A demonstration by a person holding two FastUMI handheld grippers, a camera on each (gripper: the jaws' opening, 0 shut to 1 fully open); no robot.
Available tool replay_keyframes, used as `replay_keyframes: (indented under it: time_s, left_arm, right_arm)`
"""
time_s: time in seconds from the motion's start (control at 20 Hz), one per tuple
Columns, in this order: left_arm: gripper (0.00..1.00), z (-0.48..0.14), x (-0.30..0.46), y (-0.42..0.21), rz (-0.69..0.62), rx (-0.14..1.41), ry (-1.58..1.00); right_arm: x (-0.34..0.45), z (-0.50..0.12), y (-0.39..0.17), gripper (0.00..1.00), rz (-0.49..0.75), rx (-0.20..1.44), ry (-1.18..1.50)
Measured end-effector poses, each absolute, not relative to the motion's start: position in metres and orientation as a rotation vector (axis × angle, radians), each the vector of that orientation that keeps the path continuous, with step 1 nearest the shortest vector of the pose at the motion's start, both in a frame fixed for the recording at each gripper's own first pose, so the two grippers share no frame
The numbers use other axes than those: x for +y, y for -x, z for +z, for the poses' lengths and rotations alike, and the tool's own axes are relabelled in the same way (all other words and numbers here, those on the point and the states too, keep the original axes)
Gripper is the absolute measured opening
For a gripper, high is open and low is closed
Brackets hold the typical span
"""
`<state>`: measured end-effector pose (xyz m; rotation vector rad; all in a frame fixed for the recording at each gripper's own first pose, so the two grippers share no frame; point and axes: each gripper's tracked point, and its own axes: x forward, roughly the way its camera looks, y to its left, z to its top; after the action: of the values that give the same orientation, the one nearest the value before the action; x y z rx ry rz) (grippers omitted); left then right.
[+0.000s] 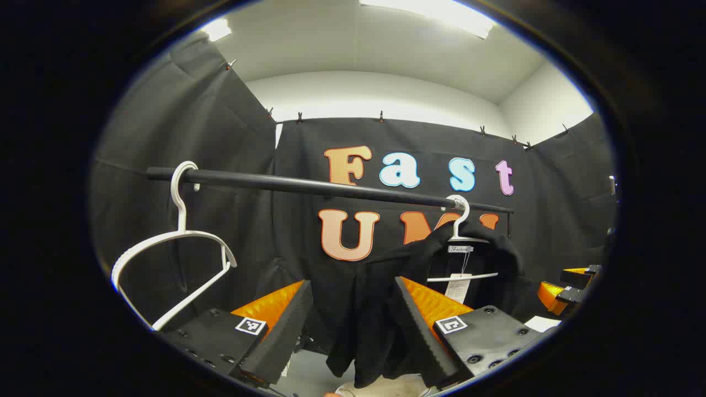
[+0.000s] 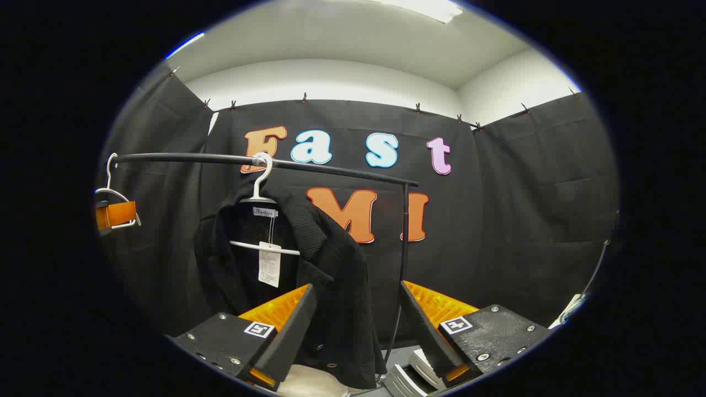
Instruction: Grasp the clothes on the hanger with both hands and then place them into the laundry hamper below.
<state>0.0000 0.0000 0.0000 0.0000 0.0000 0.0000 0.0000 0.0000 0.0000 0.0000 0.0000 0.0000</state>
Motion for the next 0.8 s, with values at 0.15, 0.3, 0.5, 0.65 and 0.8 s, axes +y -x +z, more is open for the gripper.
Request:
replay_keyframes:
  time_s: [0.15,0.3,0.5,0.65,0.8]
  left_arm:
    - [0.97,0.0004,0.0012,0.0015,0.007,0.000,-0.003]
    - [0.96,0.0009,0.0025,0.0020,0.020,-0.004,-0.014]
    - [0.96,-0.0003,-0.0003,0.0031,0.021,-0.002,-0.012]
    - [0.96,-0.0031,0.0000,0.0046,0.027,0.008,-0.017]
    - [0.93,-0.0055,0.0000,0.0046,0.027,0.014,-0.015]
  right_arm:
    - [0.0013,-0.0027,0.0031,0.94,0.010,0.010,0.000]
    - [0.0014,-0.0018,0.0023,0.99,0.013,0.011,-0.001]
    - [0.0017,-0.0054,0.0046,0.94,0.018,0.017,-0.009]
    - [0.0043,-0.0075,0.0037,0.94,0.025,0.024,-0.015]
    - [0.0066,-0.0111,0.0023,0.94,0.029,0.030,-0.013]
